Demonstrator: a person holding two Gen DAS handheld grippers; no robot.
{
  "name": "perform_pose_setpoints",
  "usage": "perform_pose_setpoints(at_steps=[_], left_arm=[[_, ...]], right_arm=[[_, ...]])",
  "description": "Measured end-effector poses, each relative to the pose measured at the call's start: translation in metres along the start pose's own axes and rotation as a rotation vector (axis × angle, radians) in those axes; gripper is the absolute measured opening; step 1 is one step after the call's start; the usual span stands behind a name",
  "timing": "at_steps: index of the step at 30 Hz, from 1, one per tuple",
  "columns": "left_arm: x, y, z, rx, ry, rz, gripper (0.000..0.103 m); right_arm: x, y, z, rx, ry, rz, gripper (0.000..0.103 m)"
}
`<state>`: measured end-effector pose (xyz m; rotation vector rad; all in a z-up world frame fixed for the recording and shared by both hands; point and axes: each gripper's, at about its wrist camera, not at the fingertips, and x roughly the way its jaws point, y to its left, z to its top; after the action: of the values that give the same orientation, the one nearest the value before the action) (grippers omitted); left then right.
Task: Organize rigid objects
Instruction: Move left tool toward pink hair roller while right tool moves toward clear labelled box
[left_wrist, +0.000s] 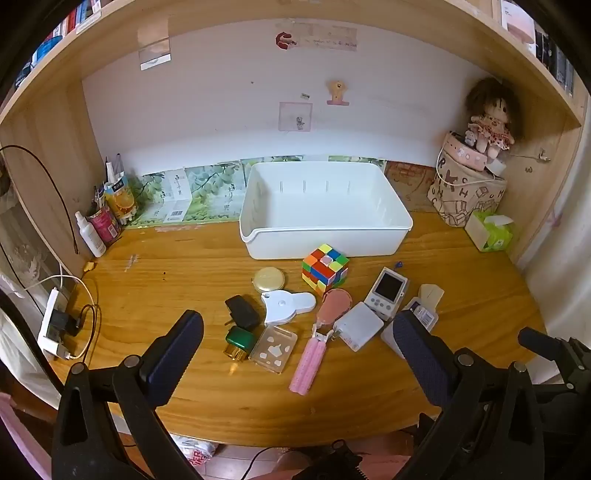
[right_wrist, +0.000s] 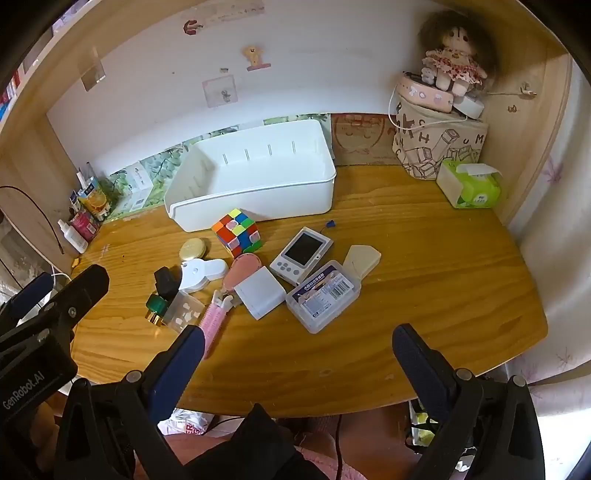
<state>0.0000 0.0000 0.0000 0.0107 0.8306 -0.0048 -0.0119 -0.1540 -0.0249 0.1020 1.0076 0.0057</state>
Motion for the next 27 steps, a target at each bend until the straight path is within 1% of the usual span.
perform_pose_setpoints(at_steps=[5, 7, 9, 11, 13, 16, 22, 27], left_arm=[[0.001, 0.000, 0.001, -0.021, -0.012, -0.016, 0.102], [0.000, 0.003, -0.001, -0.032, -0.020, -0.027, 0.102], [-0.003, 0.003, -0.005, -0.035, -0.045, -0.037, 0.102], [-0.006, 0.004, -0.008, -0.037, -0.045, -0.043, 0.102], [-0.003, 0.004, -0.007, -0.035, -0.028, -0.049, 0.102], [0.000, 0.015, -0.006, -0.044, -0.007, -0.083, 0.102], [0.008, 0.025, -0.010, -0.061, 0.041, -0.137, 0.102], [0.017, 0.038, -0.017, -0.078, 0.093, -0.157, 0.102]], right_arm=[[0.000, 0.001, 0.000, 0.000, 0.012, -0.003, 0.102], [0.001, 0.002, 0.000, 0.001, 0.014, -0.002, 0.102], [0.001, 0.002, -0.001, 0.001, 0.017, -0.003, 0.102], [0.003, 0.006, -0.003, 0.002, 0.022, -0.005, 0.102], [0.004, 0.007, -0.006, 0.004, 0.028, -0.008, 0.102], [0.007, 0.011, -0.011, 0.003, 0.044, -0.017, 0.102], [0.011, 0.021, -0.017, 0.012, 0.100, -0.040, 0.101], [0.016, 0.030, -0.024, 0.031, 0.139, -0.046, 0.100]])
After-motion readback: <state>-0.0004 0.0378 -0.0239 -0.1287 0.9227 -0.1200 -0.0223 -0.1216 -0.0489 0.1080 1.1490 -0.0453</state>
